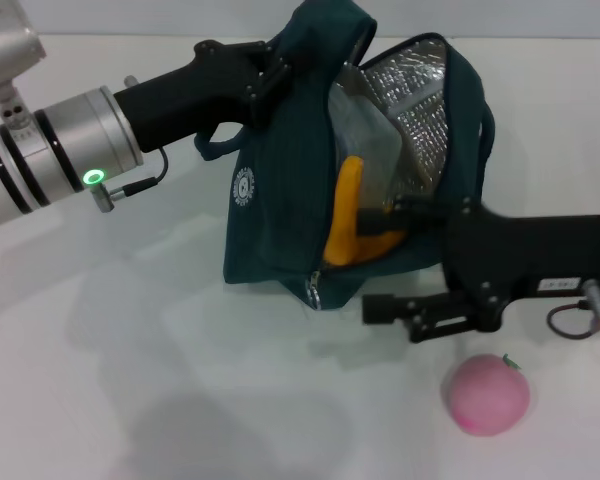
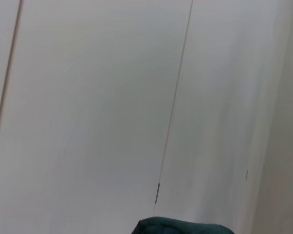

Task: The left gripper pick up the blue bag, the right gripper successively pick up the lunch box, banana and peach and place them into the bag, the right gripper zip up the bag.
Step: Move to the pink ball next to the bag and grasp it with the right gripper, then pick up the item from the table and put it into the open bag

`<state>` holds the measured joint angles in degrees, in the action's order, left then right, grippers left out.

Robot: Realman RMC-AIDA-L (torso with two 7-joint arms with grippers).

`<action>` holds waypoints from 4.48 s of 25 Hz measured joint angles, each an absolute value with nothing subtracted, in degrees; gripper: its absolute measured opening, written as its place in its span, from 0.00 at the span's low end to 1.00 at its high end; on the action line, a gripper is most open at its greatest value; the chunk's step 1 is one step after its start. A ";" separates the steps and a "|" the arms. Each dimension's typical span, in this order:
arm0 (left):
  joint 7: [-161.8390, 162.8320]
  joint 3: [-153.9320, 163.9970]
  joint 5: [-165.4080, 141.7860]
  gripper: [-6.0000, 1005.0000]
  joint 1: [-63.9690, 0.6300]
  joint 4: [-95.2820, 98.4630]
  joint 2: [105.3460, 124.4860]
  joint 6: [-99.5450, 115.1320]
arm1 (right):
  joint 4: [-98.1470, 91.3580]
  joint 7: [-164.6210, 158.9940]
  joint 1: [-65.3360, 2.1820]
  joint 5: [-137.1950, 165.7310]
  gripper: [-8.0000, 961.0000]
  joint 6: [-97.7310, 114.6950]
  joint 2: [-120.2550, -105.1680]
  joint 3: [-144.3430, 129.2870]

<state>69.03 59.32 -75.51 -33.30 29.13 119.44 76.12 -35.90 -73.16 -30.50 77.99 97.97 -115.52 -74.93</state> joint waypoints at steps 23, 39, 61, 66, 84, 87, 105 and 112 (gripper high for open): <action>68.80 59.32 -75.58 0.04 -32.38 29.18 119.26 76.11 | -42.06 -65.65 -22.01 68.42 0.91 97.47 -112.41 -80.80; 68.09 59.50 -76.03 0.04 -32.40 28.80 119.44 76.11 | -29.61 -46.10 -13.91 91.95 0.90 95.26 -114.54 -61.15; 67.06 59.63 -76.03 0.04 -32.47 28.65 119.44 75.30 | -23.06 -43.17 -15.73 95.58 0.51 89.31 -114.78 -61.61; 67.06 59.67 -76.03 0.04 -32.42 28.69 119.44 75.35 | -23.48 -42.92 -15.60 95.23 0.40 93.09 -114.66 -60.21; 67.06 59.49 -75.32 0.04 -31.58 28.79 119.53 78.74 | -20.11 -47.22 -22.69 74.92 0.18 107.99 -115.22 -49.97; 67.06 59.42 -74.38 0.04 -31.39 28.73 119.53 79.52 | -21.55 -53.98 -26.92 73.73 0.16 102.87 -115.28 -49.86; 66.35 59.46 -73.22 0.04 -31.42 27.94 119.62 79.12 | -36.36 -70.31 -34.84 73.89 0.22 80.02 -115.67 -72.23; 66.36 59.75 -73.23 0.04 -31.64 27.95 119.58 79.11 | -36.87 -70.31 -33.76 73.59 0.24 78.95 -115.77 -73.31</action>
<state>66.36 59.75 -73.23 -31.64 27.95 119.58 79.11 -36.87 -70.31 -33.76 73.59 78.95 -115.77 -73.31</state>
